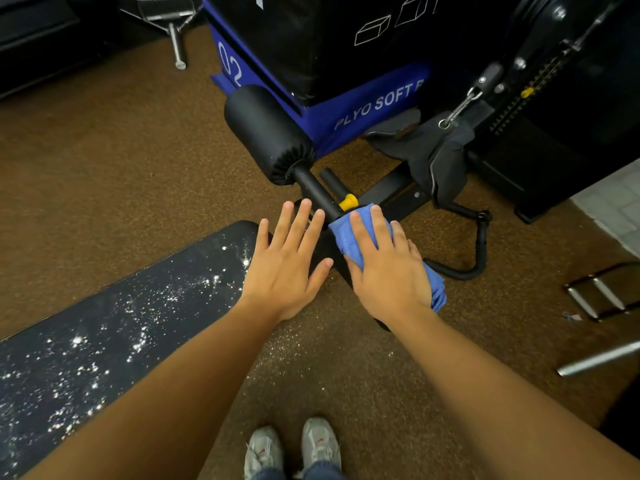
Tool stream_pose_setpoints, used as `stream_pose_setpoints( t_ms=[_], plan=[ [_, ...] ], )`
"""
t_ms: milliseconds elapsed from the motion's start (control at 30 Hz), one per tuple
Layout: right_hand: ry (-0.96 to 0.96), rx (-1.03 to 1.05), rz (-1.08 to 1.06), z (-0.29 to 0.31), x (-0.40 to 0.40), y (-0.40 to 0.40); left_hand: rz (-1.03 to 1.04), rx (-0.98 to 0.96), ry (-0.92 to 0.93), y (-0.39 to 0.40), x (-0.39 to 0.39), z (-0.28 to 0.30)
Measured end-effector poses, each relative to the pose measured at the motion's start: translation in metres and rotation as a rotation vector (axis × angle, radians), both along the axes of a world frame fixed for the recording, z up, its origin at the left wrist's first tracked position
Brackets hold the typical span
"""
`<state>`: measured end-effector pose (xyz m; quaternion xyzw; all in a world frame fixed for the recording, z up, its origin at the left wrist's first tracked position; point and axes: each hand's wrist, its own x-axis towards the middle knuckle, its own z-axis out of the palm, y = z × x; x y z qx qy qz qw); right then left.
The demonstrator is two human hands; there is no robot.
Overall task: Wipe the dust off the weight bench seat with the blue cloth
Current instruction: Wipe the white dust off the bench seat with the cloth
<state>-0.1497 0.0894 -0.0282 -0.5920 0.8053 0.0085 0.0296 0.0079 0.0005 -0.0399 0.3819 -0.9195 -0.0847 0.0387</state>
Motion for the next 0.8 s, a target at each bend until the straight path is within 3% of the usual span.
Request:
stream_pose_setpoints(
  t_ms=[100,167,300,400,467,633,800],
  plan=[
    [-0.047,0.014,-0.016,0.005,-0.001,-0.002,0.028,0.024,-0.013,0.002,0.009,-0.002],
    [-0.217,-0.105,-0.094,0.016,0.001,-0.006,0.055,0.032,-0.003,0.002,0.019,-0.002],
    [-0.773,-0.394,-0.297,0.046,0.022,-0.026,0.194,0.062,0.031,-0.003,0.052,-0.007],
    [-1.351,-0.472,-0.433,0.062,0.056,-0.047,0.324,0.083,0.031,-0.008,0.087,-0.015],
    [-1.566,-0.468,-0.480,0.057,0.079,-0.058,0.394,0.085,0.021,-0.009,0.112,-0.021],
    [-1.530,-0.349,-0.457,0.007,0.121,-0.072,0.505,0.090,0.011,-0.009,0.163,-0.040],
    [-1.184,-0.306,-0.440,-0.041,0.131,-0.082,0.568,0.101,-0.006,-0.005,0.189,-0.060]
  ],
)
